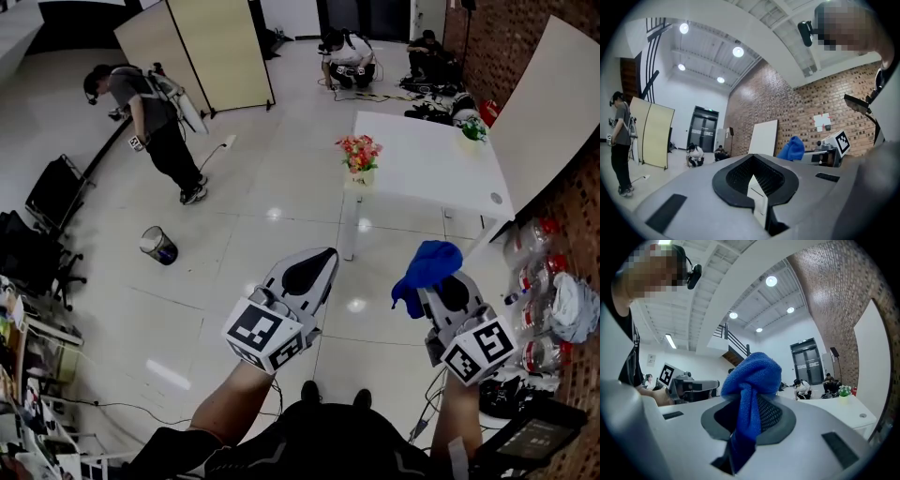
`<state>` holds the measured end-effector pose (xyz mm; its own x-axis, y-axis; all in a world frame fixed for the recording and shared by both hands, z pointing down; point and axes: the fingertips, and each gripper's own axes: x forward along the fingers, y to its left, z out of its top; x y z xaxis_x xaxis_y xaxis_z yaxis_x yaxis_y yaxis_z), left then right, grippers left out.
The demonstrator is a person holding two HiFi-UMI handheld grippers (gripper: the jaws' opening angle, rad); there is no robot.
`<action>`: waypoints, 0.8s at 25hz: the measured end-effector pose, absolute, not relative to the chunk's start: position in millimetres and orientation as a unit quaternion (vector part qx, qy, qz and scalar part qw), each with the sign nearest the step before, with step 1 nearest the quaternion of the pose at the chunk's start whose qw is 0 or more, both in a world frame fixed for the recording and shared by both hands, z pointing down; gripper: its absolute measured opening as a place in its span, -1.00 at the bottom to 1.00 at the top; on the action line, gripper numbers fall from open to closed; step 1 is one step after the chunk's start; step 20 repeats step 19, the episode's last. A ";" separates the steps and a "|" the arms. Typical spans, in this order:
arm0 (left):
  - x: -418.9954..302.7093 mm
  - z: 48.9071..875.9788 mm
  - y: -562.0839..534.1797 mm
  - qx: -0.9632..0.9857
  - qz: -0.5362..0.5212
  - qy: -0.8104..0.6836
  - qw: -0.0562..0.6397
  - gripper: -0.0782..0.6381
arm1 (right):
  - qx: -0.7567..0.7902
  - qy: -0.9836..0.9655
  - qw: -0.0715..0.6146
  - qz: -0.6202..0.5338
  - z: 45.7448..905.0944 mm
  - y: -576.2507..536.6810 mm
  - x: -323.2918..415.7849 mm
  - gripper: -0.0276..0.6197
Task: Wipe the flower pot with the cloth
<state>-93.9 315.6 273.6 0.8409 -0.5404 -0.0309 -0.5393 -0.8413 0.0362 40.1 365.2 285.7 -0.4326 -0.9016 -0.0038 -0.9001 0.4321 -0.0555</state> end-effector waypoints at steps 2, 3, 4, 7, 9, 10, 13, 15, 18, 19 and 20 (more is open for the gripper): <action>-99.3 268.9 317.6 0.959 -0.021 -0.281 0.007 -0.77 | -0.534 0.845 0.010 -0.017 282.6 367.7 33.6 -0.72; -101.8 266.8 318.9 0.959 -0.021 -0.282 0.006 -0.77 | -0.534 0.845 0.011 -0.017 281.1 368.6 30.9 -0.72; -104.1 265.1 321.1 0.959 -0.021 -0.282 0.005 -0.77 | -0.533 0.846 0.011 -0.017 280.2 369.7 28.0 -0.72; -106.3 264.1 328.1 0.960 -0.020 -0.280 0.002 -0.77 | -0.527 0.850 0.006 -0.016 278.7 373.7 21.7 -0.72; -103.8 265.1 327.9 0.960 -0.024 -0.278 0.008 -0.77 | -0.528 0.849 0.003 -0.011 275.2 375.2 22.8 -0.72; -103.1 265.8 328.3 0.960 -0.025 -0.277 0.011 -0.77 | -0.529 0.849 0.002 -0.009 274.3 376.2 23.2 -0.72; -103.4 266.7 334.2 0.962 -0.023 -0.273 0.010 -0.77 | -0.531 0.847 0.003 -0.011 276.1 381.4 23.7 -0.72; -102.6 264.7 336.7 0.962 -0.025 -0.273 0.008 -0.77 | -0.533 0.846 0.004 -0.010 276.5 384.3 25.5 -0.72; -104.2 263.6 339.5 0.961 -0.031 -0.276 0.008 -0.77 | -0.532 0.847 -0.002 -0.005 277.4 387.2 24.3 -0.72; -105.3 263.9 340.7 0.960 -0.033 -0.277 0.009 -0.77 | -0.531 0.847 -0.005 -0.003 277.8 388.1 23.1 -0.72; -105.3 263.9 340.7 0.960 -0.033 -0.277 0.009 -0.77 | -0.531 0.847 -0.005 -0.003 277.8 388.1 23.1 -0.72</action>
